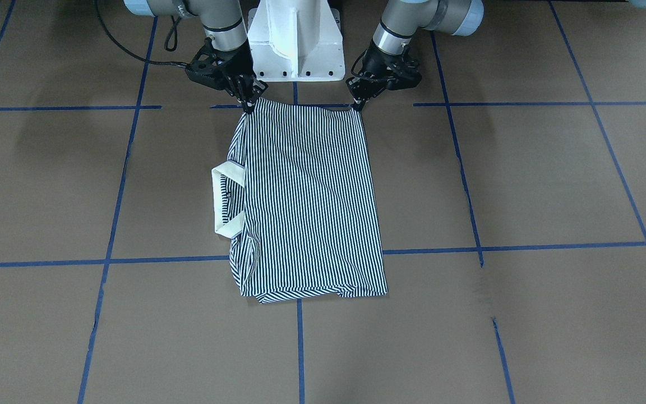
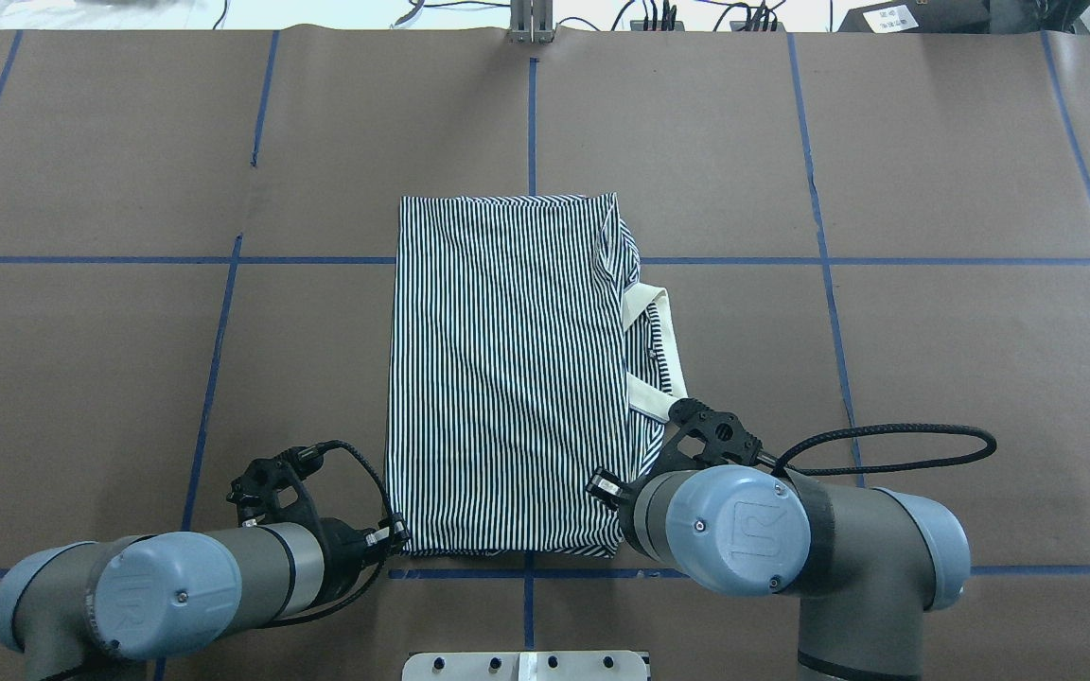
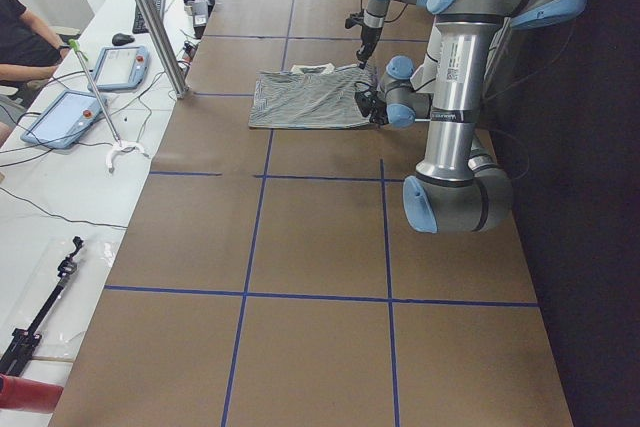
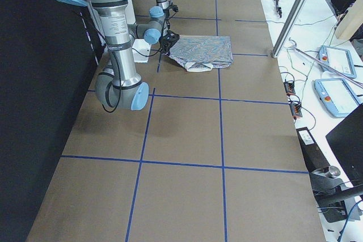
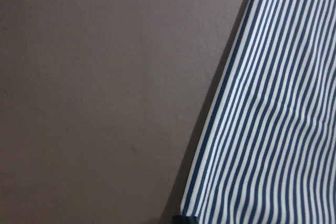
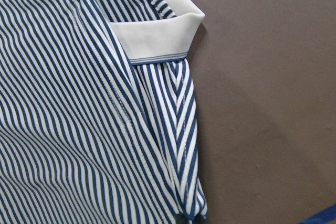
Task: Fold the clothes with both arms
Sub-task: 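Grasp both near corners of the shirt with left and right grippers, then lift the near edge with both grippers and fold it away from the robot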
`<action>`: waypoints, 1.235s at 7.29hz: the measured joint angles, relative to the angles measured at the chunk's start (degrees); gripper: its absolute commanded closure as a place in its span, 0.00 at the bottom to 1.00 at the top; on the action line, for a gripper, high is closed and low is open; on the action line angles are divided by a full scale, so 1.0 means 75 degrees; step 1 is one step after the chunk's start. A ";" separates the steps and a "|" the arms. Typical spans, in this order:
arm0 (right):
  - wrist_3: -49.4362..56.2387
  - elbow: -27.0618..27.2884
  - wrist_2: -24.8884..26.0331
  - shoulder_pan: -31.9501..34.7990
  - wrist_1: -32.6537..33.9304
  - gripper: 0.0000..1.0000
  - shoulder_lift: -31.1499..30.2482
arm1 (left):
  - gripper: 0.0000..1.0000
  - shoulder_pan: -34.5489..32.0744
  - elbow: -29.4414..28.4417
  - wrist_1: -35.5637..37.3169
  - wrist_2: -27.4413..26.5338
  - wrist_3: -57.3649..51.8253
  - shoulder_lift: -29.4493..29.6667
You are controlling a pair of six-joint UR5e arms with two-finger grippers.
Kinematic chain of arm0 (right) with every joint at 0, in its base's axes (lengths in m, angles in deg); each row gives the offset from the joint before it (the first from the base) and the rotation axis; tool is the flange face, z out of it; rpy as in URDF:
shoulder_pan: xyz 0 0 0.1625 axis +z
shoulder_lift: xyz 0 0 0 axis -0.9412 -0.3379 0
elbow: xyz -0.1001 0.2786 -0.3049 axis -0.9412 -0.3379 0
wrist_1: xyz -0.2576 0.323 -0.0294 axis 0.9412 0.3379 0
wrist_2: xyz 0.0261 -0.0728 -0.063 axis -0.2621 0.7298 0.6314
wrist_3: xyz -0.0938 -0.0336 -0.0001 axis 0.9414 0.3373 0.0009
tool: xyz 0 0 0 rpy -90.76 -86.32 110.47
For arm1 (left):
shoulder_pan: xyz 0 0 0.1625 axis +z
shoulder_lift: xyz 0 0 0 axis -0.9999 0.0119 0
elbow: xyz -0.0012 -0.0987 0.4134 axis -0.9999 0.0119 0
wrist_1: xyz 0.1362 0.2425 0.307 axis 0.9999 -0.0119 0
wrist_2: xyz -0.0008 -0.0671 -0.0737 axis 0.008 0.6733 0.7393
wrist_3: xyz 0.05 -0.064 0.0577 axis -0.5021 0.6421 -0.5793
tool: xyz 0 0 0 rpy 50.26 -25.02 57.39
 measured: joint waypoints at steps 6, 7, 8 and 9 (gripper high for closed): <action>0.0587 0.0392 0.0193 0.1316 0.1335 1.00 0.0740 | 1.00 -0.1947 0.1070 0.2516 0.0544 -0.1177 0.1434; 0.0869 -0.0141 -0.0105 0.1886 0.1338 1.00 0.1148 | 1.00 -0.2390 0.0660 0.2533 0.0678 -0.1624 0.1654; 0.1067 -0.0770 -0.0422 0.2390 0.1195 1.00 0.1545 | 1.00 -0.2696 0.0237 0.2497 0.0725 -0.1942 0.1817; 0.1185 -0.1505 -0.0649 0.2755 0.0741 1.00 0.1868 | 1.00 -0.2898 -0.0282 0.2349 0.0726 -0.2085 0.2019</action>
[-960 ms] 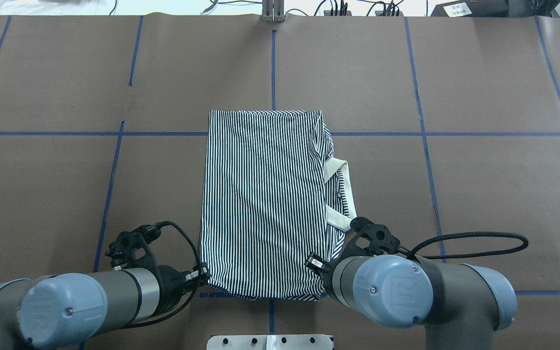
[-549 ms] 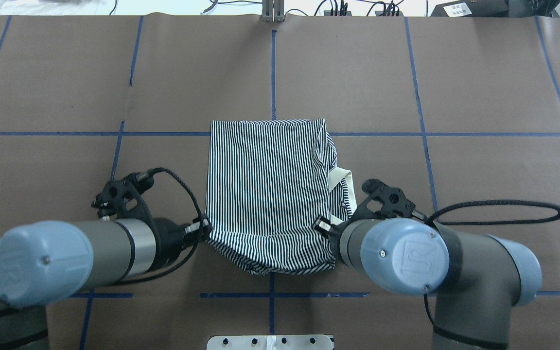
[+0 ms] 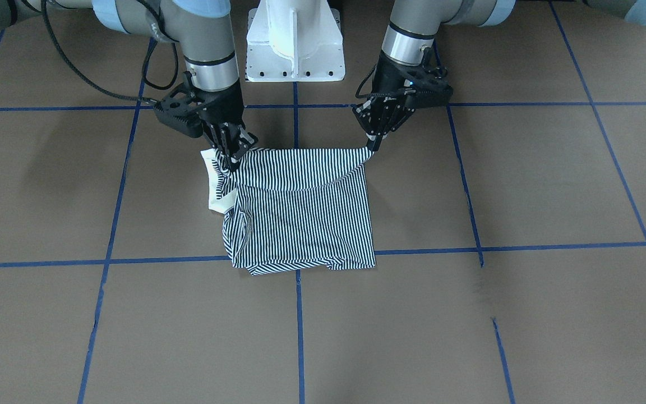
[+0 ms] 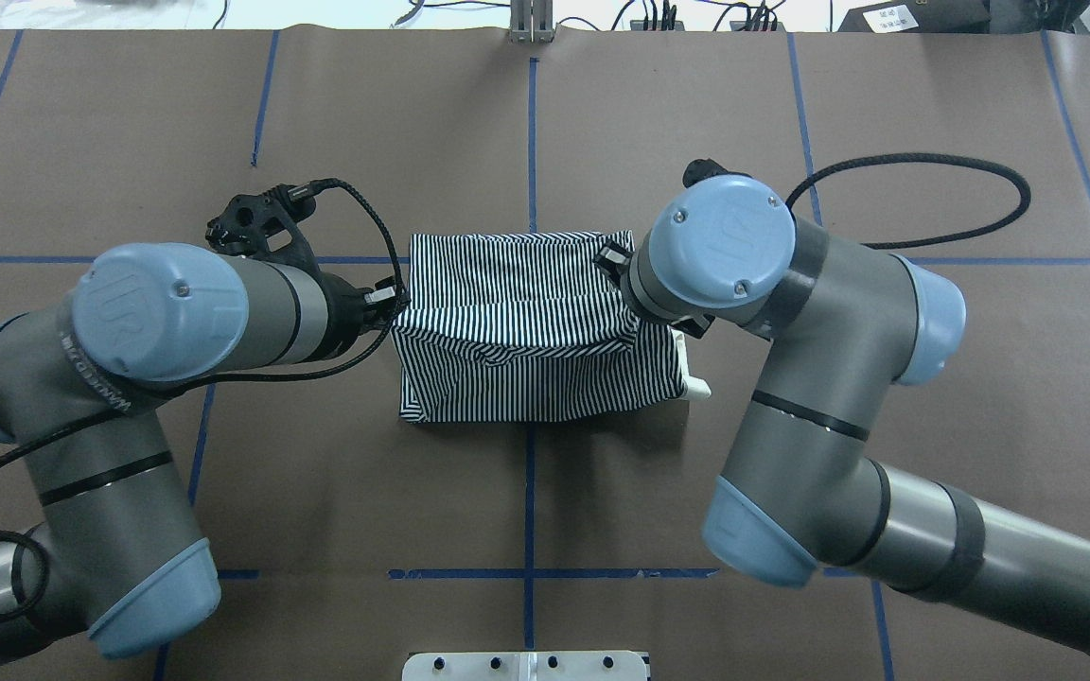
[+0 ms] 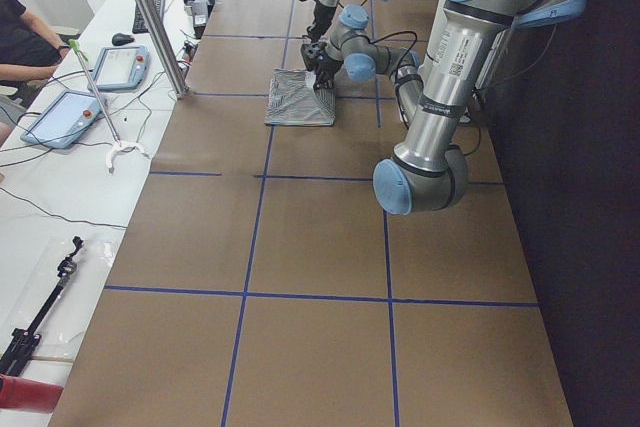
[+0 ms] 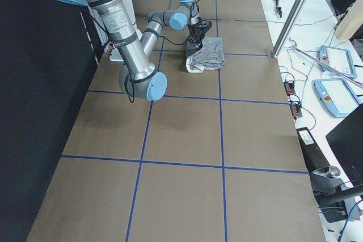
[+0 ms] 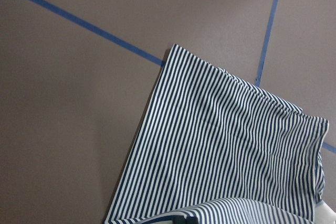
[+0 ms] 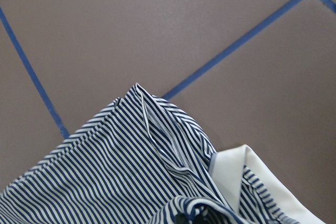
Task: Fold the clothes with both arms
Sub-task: 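Lift the near edge with both grippers and fold it away from the robot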
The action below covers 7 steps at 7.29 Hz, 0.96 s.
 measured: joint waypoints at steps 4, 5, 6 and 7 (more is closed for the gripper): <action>0.0208 -0.2729 -0.0574 0.0726 -0.1606 1.00 0.1088 | 1.00 -0.0483 -0.1903 -0.0907 -0.0076 -0.0683 0.0760; 0.0234 -0.3250 -0.0644 0.0847 -0.1953 0.94 0.1268 | 1.00 -0.0663 -0.2587 -0.1263 -0.0172 -0.1055 0.1026; 0.0282 -0.3834 -0.0719 0.0962 -0.2308 0.28 0.1480 | 0.74 -0.0859 -0.3298 -0.1744 -0.0262 -0.1466 0.1248; 0.0424 -0.4476 -0.0760 0.1040 -0.2663 0.00 0.1716 | 0.63 -0.1053 -0.3942 -0.2238 -0.0318 -0.1863 0.1439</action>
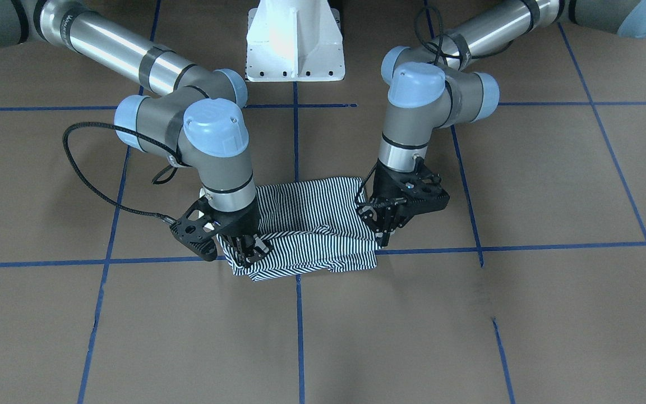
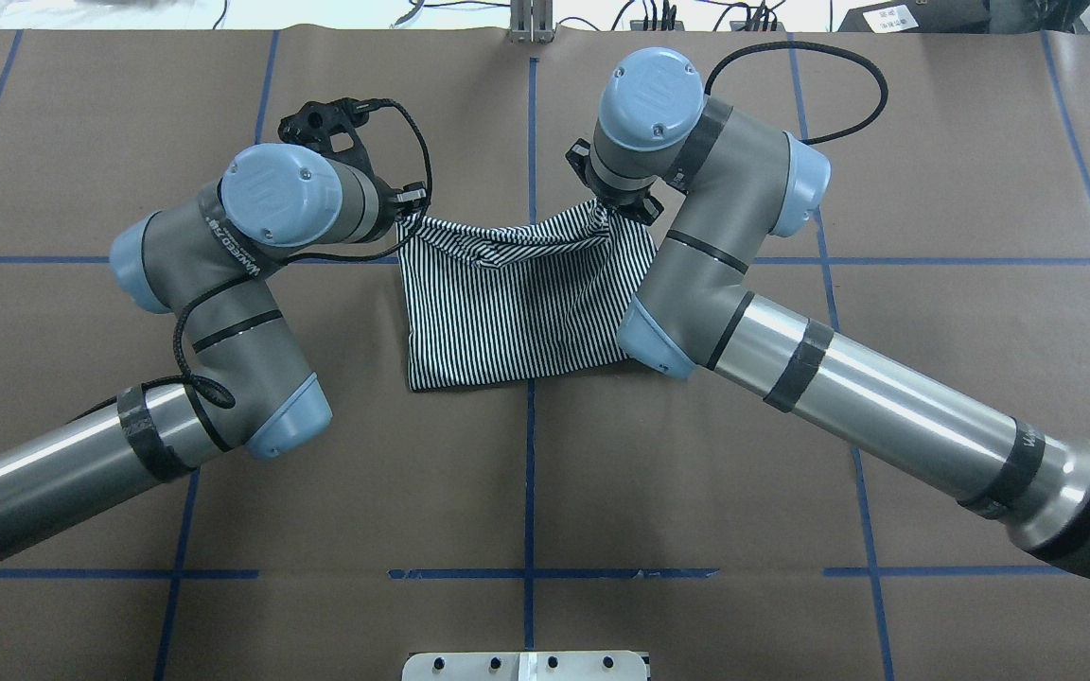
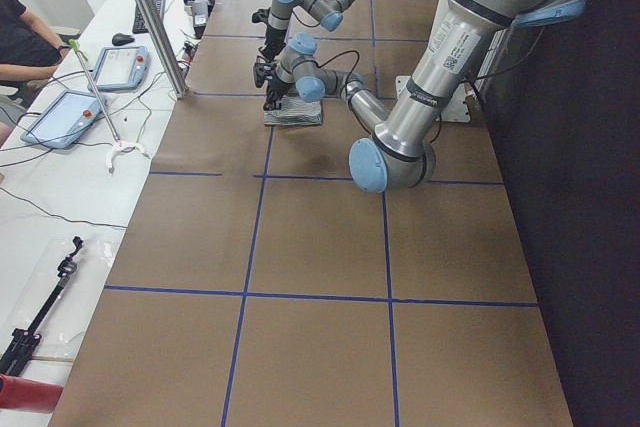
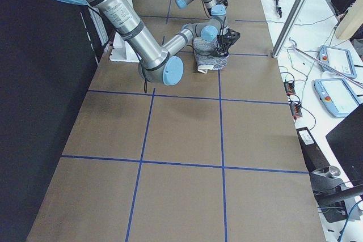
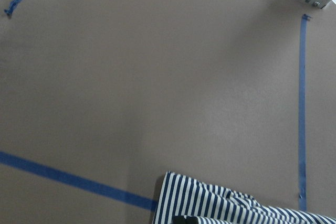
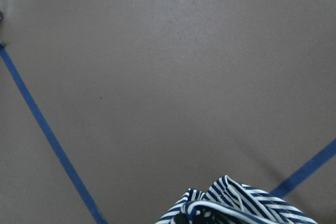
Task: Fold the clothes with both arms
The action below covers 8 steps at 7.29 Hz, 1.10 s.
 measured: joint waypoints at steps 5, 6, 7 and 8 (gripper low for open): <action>0.0909 -0.0531 -0.1197 0.0867 -0.0755 0.00 0.0117 | 1.00 -0.0045 0.0755 -0.0314 0.0321 -0.0383 -0.0227; 0.0954 -0.0241 -0.1459 0.0922 -0.0774 0.00 -0.0111 | 1.00 0.0263 0.0883 -0.0029 0.0541 -0.0264 -0.0290; 0.0977 -0.0027 -0.1573 0.0911 -0.0782 0.00 -0.0283 | 1.00 0.0610 0.0644 0.0121 0.0627 -0.0235 -0.0154; 0.0989 0.0219 -0.1631 0.0908 -0.0783 0.00 -0.0477 | 1.00 0.0795 0.0025 0.0140 0.0656 -0.0314 0.0268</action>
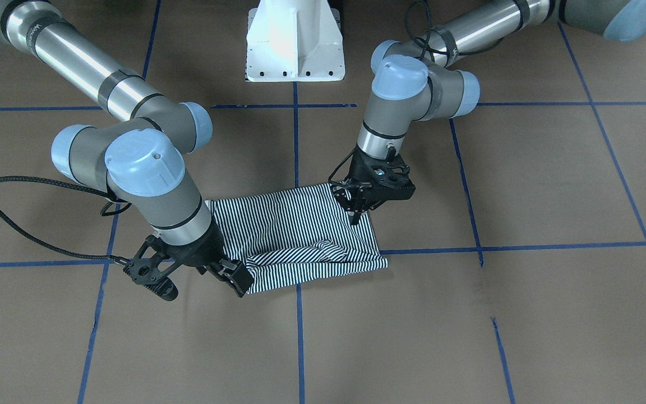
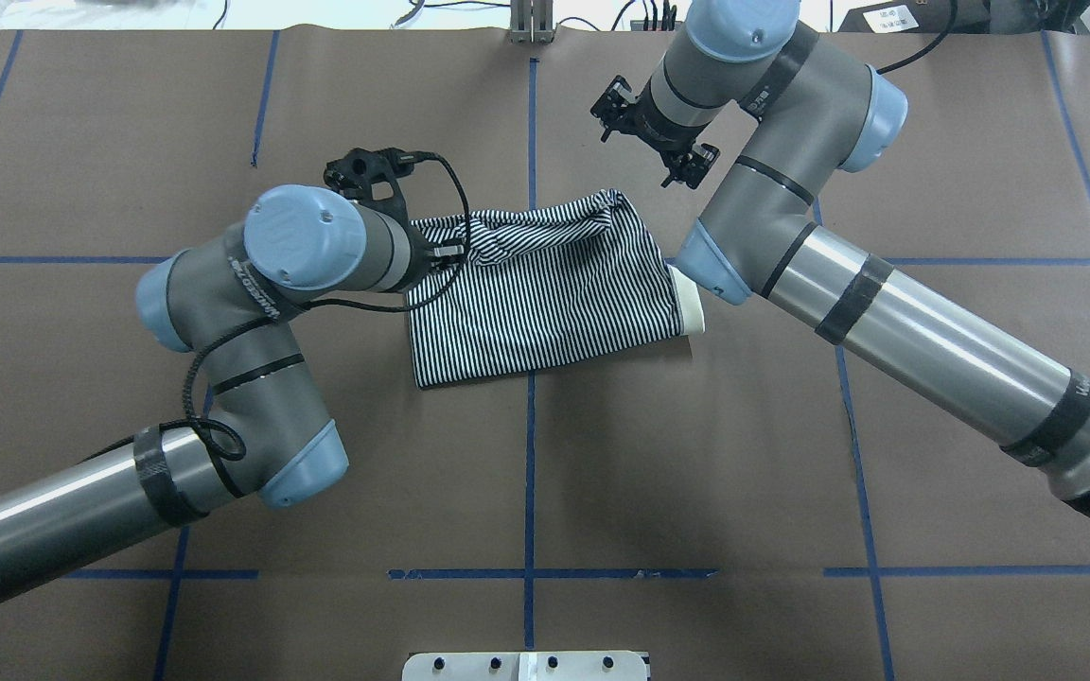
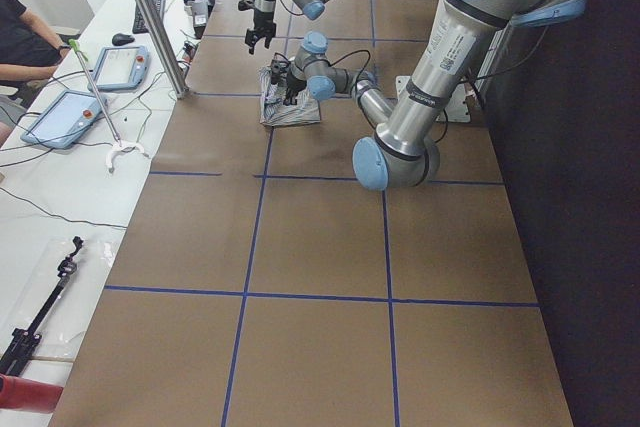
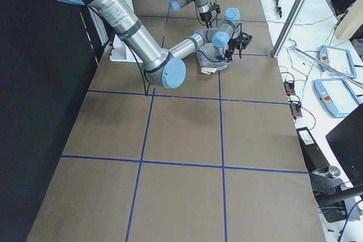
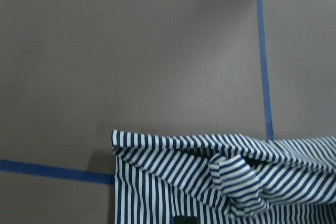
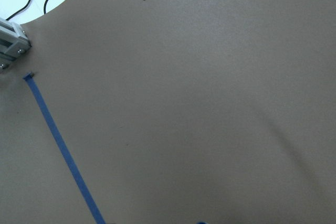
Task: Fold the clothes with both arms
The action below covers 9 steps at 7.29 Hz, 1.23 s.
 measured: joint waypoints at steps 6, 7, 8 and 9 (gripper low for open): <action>0.0115 0.0906 -0.0051 -0.0004 -0.0196 0.00 -0.1043 | 1.00 -0.0902 -0.3726 -0.2296 0.0273 -0.0871 0.2099; 0.0133 0.0971 -0.0024 -0.0046 -0.0223 0.00 -0.1127 | 1.00 -0.1169 -0.3906 -0.2449 0.0409 -0.1030 0.2222; 0.0134 0.0988 0.0035 -0.0146 -0.0233 0.00 -0.1137 | 1.00 -0.1307 -0.3937 -0.2510 0.0489 -0.1098 0.2273; 0.0122 0.0984 0.0158 -0.0291 -0.0236 0.00 -0.1102 | 1.00 -0.1414 -0.3800 -0.2520 0.0603 -0.1130 0.2227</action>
